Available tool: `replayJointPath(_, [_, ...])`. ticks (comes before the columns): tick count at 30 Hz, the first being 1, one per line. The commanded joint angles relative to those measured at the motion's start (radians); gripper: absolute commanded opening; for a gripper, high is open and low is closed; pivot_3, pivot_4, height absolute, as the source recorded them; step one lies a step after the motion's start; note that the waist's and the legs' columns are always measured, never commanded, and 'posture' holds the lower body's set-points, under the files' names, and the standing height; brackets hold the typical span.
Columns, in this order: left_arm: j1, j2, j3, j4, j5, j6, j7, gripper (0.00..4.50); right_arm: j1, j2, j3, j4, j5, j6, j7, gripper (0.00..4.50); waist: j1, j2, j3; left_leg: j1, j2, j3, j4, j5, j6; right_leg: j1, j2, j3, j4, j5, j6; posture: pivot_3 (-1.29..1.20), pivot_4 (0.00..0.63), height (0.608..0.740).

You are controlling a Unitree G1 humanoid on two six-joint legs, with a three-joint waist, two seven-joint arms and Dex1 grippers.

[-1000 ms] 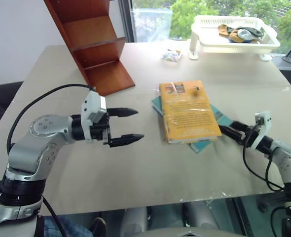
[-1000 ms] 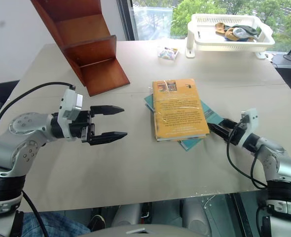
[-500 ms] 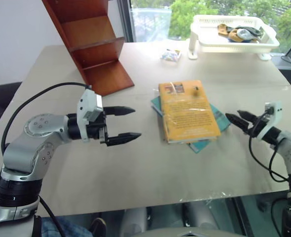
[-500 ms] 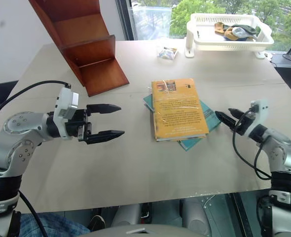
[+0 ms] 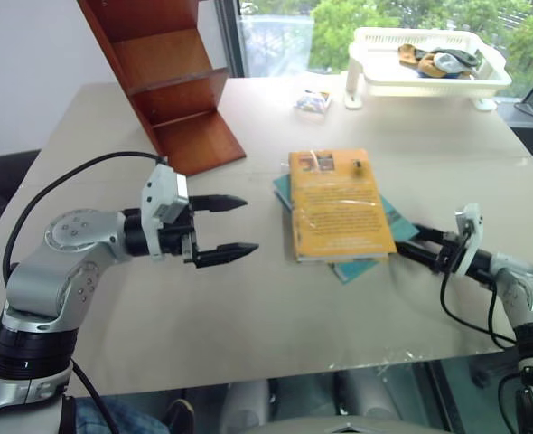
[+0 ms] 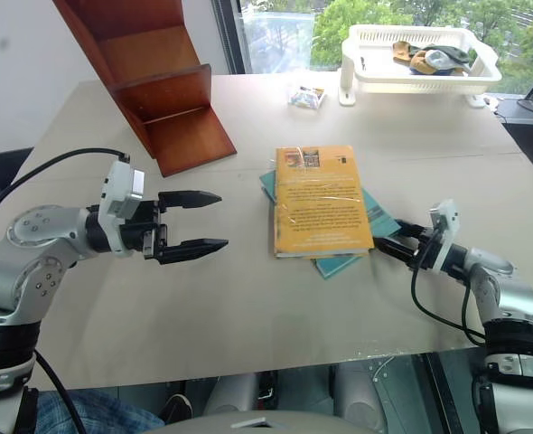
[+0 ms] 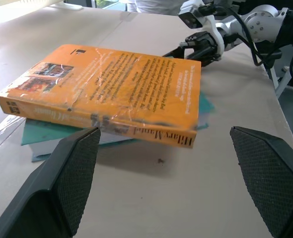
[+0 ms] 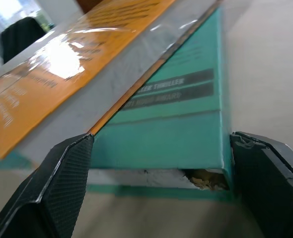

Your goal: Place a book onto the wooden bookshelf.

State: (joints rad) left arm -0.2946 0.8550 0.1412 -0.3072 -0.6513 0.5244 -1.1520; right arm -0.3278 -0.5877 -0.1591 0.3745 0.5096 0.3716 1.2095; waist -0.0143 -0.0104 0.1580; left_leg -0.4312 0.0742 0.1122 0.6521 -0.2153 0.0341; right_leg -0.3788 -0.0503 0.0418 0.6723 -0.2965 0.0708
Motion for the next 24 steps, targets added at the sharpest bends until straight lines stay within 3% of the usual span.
replayJointPath(1, [-0.017, 0.005, 0.003, 0.0, 0.004, -0.015, -0.007, 4.44, -0.033, -0.029, 0.039, 0.025, -0.035, -0.051, 0.084, 4.5, 0.0, 0.0, 0.0, 0.0, 0.0, 0.0, 0.0, 0.0, 0.0, 0.0, 0.0, 0.0, 0.0, 0.0, 0.0, 0.0, 0.15, 0.74])
replayJointPath(8, [0.005, 0.002, 0.006, -0.017, 0.002, -0.015, 0.002, 4.44, -0.043, -0.024, 0.072, 0.019, -0.059, -0.077, 0.116, 4.5, 0.001, 0.0, 0.0, 0.0, 0.0, 0.0, 0.0, 0.0, 0.0, 0.0, 0.0, 0.0, 0.0, 0.0, 0.0, 0.0, 0.15, 0.74])
replayJointPath(18, [0.024, 0.009, 0.014, -0.029, -0.002, -0.011, 0.013, 4.44, 0.107, -0.115, 0.036, -0.161, 0.004, -0.028, 0.198, 4.5, 0.004, 0.0, 0.0, 0.0, 0.0, 0.0, 0.0, 0.0, 0.0, 0.0, 0.0, 0.0, 0.0, 0.0, 0.0, 0.0, 0.15, 0.74])
replayJointPath(24, [0.015, 0.007, 0.005, -0.015, 0.004, -0.018, 0.008, 4.44, 0.065, -0.127, -0.051, -0.161, 0.016, -0.016, 0.044, 4.5, -0.001, 0.0, 0.0, 0.0, 0.0, 0.0, 0.0, 0.0, 0.0, 0.0, 0.0, 0.0, 0.0, 0.0, 0.0, 0.0, 0.15, 0.74])
